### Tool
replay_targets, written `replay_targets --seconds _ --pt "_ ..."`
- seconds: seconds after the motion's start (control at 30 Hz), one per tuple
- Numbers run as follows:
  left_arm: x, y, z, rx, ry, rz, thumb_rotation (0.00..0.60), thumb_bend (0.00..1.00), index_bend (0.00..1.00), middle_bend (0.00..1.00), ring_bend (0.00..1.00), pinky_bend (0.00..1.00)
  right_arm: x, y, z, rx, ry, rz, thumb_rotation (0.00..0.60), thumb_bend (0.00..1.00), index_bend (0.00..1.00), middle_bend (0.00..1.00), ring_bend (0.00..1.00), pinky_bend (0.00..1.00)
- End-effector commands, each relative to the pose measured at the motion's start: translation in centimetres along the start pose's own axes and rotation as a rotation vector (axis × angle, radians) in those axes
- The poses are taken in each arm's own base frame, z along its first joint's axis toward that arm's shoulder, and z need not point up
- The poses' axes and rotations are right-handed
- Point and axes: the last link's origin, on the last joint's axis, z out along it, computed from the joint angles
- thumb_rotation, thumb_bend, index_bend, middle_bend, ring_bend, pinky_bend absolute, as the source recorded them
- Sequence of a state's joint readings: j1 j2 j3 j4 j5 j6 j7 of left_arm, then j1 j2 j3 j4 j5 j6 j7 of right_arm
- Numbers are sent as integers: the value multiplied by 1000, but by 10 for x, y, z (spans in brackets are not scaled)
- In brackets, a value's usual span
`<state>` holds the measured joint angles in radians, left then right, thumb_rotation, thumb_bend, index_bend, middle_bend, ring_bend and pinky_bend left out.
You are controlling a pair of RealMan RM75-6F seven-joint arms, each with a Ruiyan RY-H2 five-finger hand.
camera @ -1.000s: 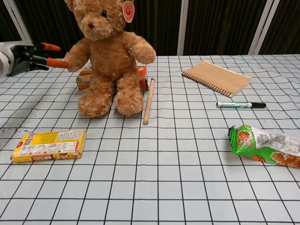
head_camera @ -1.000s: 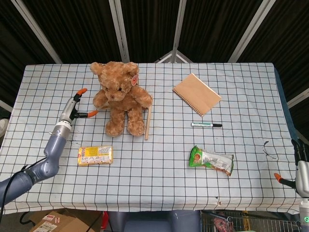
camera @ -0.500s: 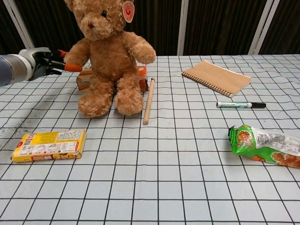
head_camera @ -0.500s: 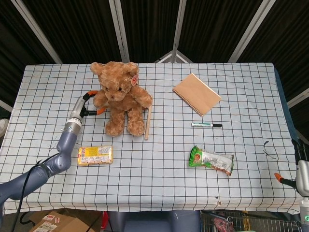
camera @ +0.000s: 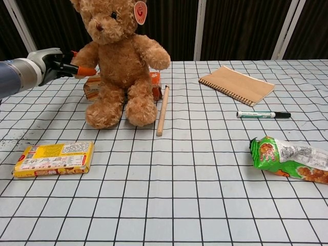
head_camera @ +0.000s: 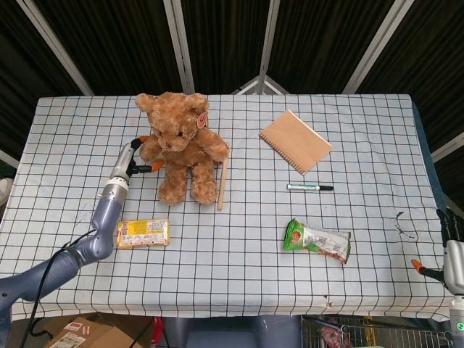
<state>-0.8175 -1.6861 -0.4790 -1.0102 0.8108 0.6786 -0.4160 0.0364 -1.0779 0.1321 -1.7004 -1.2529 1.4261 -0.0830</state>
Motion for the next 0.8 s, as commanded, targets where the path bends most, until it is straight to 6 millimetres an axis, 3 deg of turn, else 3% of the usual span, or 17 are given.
replay_targets --seconds 0.03,0.37,0.8 --pt "-2 3 0 -10 5 -21 600 364 312 202 0 0 0 0 0 -1 1 2 600 125 0 0 0 0" --pt "-7 6 1 -22 40 -34 600 461 432 243 0 0 0 1 0 -4 -6 6 600 125 0 0 0 0" --pt "-6 11 -3 -32 65 -16 600 454 439 244 0 0 -1 1 0 -4 -13 4 600 125 0 0 0 0"
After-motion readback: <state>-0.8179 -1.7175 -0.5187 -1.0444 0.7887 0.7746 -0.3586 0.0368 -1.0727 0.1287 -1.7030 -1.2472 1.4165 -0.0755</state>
